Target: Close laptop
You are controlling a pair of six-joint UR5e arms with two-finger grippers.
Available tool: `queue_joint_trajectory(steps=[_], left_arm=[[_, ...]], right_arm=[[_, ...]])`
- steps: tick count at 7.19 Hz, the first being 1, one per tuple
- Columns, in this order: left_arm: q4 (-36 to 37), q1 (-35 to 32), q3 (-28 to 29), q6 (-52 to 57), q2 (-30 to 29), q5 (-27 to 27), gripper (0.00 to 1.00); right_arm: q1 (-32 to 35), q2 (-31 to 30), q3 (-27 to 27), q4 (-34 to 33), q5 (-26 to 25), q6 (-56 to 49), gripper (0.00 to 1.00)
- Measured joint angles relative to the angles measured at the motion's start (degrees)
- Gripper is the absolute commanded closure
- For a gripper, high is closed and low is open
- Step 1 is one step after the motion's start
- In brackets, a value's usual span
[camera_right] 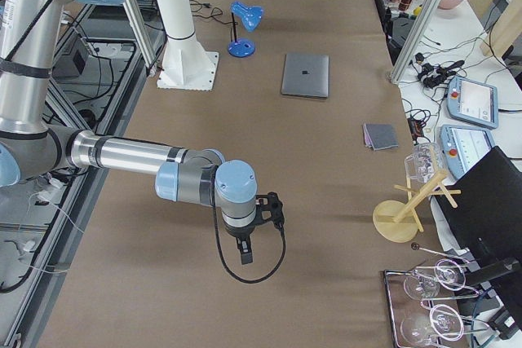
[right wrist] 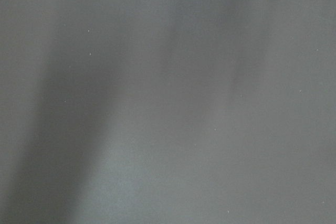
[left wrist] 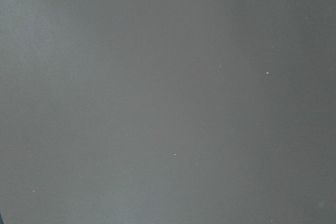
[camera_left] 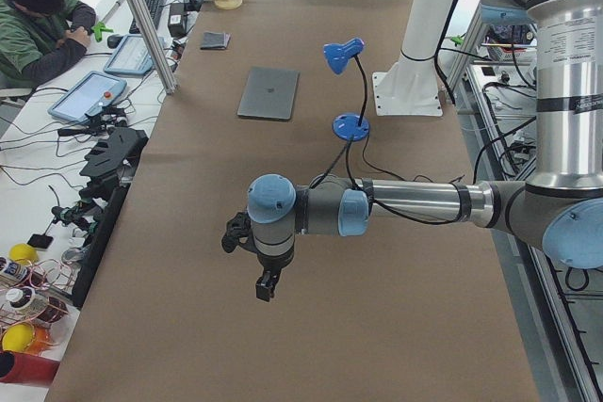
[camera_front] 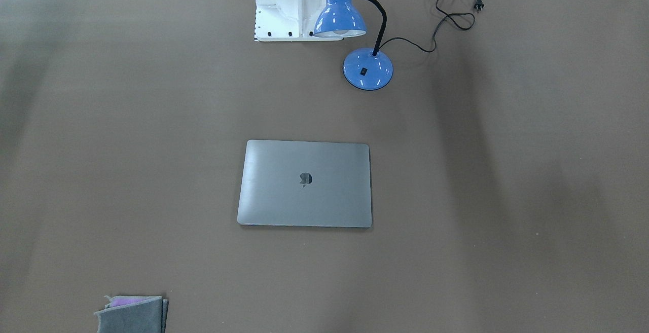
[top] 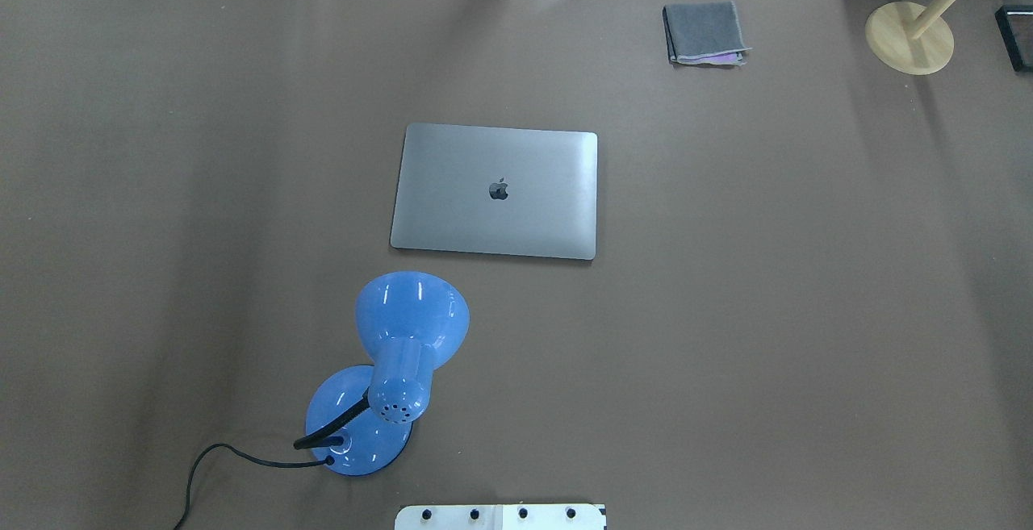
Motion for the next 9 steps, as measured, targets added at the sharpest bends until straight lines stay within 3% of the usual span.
queue_joint_trajectory(steps=[9], left_arm=[[-0.1, 0.0, -0.4, 0.0, 0.1, 0.0, 0.01]], right_arm=[[-0.2, -0.7, -0.1, 0.0, 0.8, 0.1, 0.0]])
